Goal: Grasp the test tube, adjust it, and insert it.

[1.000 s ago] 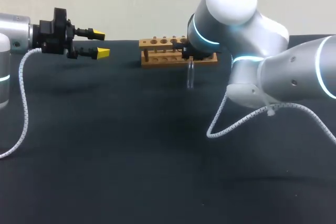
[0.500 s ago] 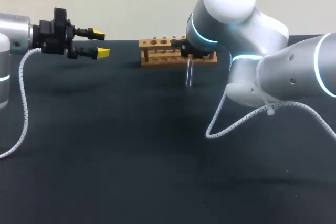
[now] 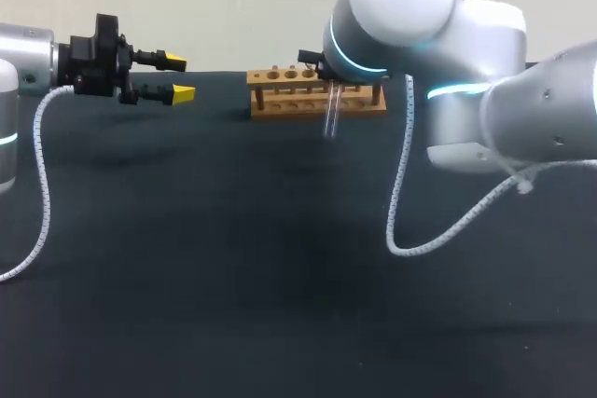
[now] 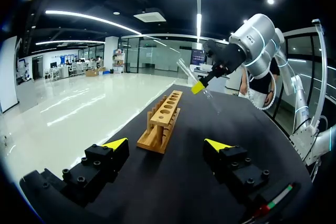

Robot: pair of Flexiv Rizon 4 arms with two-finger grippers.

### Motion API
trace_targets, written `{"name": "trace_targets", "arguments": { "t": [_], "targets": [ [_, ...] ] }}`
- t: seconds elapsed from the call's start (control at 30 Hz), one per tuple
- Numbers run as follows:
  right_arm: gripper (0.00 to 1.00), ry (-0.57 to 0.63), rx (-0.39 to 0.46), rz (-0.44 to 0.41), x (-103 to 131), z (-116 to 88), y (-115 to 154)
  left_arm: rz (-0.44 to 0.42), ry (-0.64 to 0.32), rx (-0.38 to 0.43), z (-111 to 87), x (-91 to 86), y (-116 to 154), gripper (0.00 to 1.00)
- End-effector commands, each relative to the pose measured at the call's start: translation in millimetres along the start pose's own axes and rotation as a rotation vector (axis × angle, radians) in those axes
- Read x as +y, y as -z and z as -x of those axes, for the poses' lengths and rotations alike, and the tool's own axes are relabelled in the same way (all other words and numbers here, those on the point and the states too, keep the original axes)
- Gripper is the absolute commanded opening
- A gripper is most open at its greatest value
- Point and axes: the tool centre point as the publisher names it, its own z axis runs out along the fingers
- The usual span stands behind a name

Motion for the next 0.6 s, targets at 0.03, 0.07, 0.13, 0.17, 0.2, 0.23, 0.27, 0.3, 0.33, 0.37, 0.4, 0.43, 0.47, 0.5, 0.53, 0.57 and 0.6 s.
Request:
{"name": "trace_targets", "arguments": {
  "t": [0.03,0.07,0.13,0.17,0.2,0.23,0.27,0.3,0.33,0.37,0.4,0.43,0.47,0.5,0.53,0.57,0.6],
  "targets": [
    [0.00,-0.001,-0.176,0.002,-2.1,1.2,15.6,0.002,-0.003,-0.003,-1.2,-0.4,0.3,1.00],
    [0.00,0.000,-0.194,-0.002,-1.6,3.5,16.9,0.002,-0.003,-0.003,-1.2,-0.4,0.3,1.00],
    [0.00,0.000,-0.233,-0.006,-1.4,7.9,18.6,0.002,-0.003,-0.003,-1.2,-0.4,0.3,1.00],
    [0.00,0.000,-0.252,-0.009,-0.9,10.3,20.0,0.002,-0.003,-0.003,-1.2,-0.4,0.3,1.00],
    [0.00,-0.002,-0.270,-0.011,-0.6,12.4,21.0,0.002,-0.003,-0.003,-1.2,-0.4,0.3,1.00],
    [0.00,-0.001,-0.292,-0.016,-0.1,14.5,22.2,0.002,-0.003,-0.003,-1.2,-0.4,0.3,1.00],
    [0.00,0.002,-0.309,-0.019,0.4,16.2,23.0,0.002,-0.003,-0.003,-1.2,-0.4,0.3,1.00],
    [0.00,0.009,-0.329,-0.027,1.0,17.9,23.5,0.002,-0.003,-0.003,-1.2,-0.4,0.3,1.00],
    [0.00,0.017,-0.348,-0.033,1.5,19.4,23.9,0.002,-0.003,-0.003,-1.2,-0.4,0.3,1.00],
    [0.00,0.021,-0.364,-0.039,1.7,20.6,23.8,0.002,-0.003,-0.003,-1.2,-0.4,0.3,1.00],
    [0.00,0.022,-0.381,-0.042,2.1,22.5,23.9,0.002,-0.003,-0.003,-1.2,-0.4,0.3,1.00],
    [0.00,0.020,-0.394,-0.041,2.1,24.1,23.7,0.002,-0.003,-0.003,-1.2,-0.4,0.3,1.00],
    [0.00,0.024,-0.409,-0.046,2.3,26.0,23.7,0.002,-0.003,-0.003,-1.2,-0.4,0.3,1.00],
    [0.00,0.025,-0.424,-0.050,2.2,28.1,23.0,0.002,-0.003,-0.003,-1.2,-0.4,0.3,1.00],
    [0.00,0.025,-0.434,-0.051,2.3,30.3,23.0,0.002,-0.003,-0.003,-1.2,-0.4,0.3,1.00],
    [0.00,0.028,-0.449,-0.056,2.1,31.8,22.5,0.002,-0.003,-0.003,-1.2,-0.4,0.3,1.00],
    [0.00,0.030,-0.464,-0.060,2.2,34.2,22.6,0.002,-0.003,-0.003,-1.2,-0.4,0.3,1.00]
  ]
}}
